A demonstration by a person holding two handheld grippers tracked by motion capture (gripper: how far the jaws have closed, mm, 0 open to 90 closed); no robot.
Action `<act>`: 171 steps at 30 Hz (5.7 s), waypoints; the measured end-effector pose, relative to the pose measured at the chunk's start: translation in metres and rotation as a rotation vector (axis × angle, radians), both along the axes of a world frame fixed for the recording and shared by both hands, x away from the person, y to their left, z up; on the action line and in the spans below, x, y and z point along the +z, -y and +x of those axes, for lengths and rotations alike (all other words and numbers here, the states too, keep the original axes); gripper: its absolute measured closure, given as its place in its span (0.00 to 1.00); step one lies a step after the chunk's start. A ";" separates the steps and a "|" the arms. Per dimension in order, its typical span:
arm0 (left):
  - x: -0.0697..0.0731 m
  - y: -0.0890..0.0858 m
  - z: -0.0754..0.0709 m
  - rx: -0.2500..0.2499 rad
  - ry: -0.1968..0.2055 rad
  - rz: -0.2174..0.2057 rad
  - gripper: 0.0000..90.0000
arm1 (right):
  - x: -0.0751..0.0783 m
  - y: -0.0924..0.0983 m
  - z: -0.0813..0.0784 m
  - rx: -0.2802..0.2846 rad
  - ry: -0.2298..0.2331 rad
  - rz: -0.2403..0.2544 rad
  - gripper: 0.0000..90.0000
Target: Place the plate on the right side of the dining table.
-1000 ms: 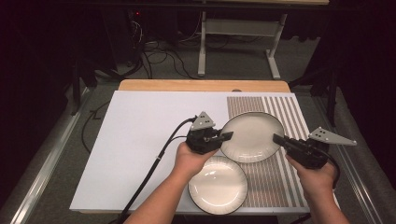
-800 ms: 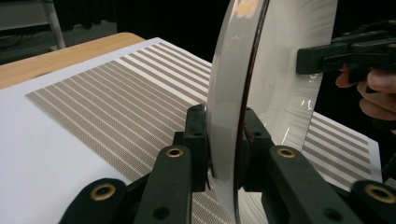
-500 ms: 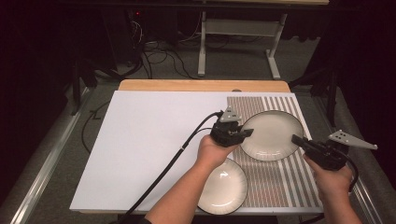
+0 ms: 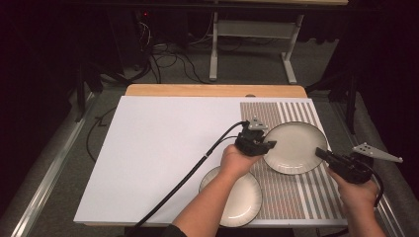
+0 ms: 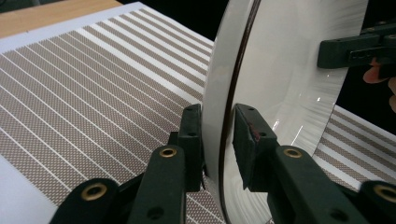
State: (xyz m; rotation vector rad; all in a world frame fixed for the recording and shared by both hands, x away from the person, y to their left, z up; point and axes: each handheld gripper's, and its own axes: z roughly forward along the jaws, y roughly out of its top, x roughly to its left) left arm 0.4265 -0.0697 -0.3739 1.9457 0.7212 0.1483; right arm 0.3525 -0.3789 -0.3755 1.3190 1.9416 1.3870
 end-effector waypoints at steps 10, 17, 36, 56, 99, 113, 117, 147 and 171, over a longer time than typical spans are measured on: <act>-0.012 0.005 0.002 0.003 -0.032 0.033 0.80 | -0.009 0.002 0.002 -0.006 -0.030 -0.006 0.96; -0.015 0.008 0.002 0.012 -0.048 0.057 0.80 | -0.014 0.002 0.002 -0.012 -0.042 -0.026 0.96; -0.010 0.009 0.001 0.060 -0.013 0.071 0.67 | -0.016 0.002 0.005 -0.011 -0.044 -0.035 0.95; 0.020 -0.106 -0.044 0.209 0.132 -0.045 0.38 | -0.015 -0.001 0.009 -0.025 -0.057 -0.043 0.95; -0.009 -0.275 -0.123 0.413 0.227 -0.106 0.00 | -0.025 -0.001 0.032 -0.100 -0.180 -0.063 0.89; -0.010 -0.278 -0.123 0.412 0.227 -0.107 0.00 | -0.030 0.002 0.041 -0.128 -0.232 -0.042 0.87; -0.010 -0.278 -0.122 0.415 0.224 -0.107 0.00 | -0.034 0.003 0.045 -0.144 -0.249 -0.044 0.86; -0.011 -0.281 -0.118 0.415 0.213 -0.095 0.00 | -0.038 0.000 0.054 -0.217 -0.223 -0.088 0.72; -0.008 -0.282 -0.122 0.411 0.221 -0.102 0.00 | -0.001 -0.046 0.019 -0.055 0.033 -0.142 0.22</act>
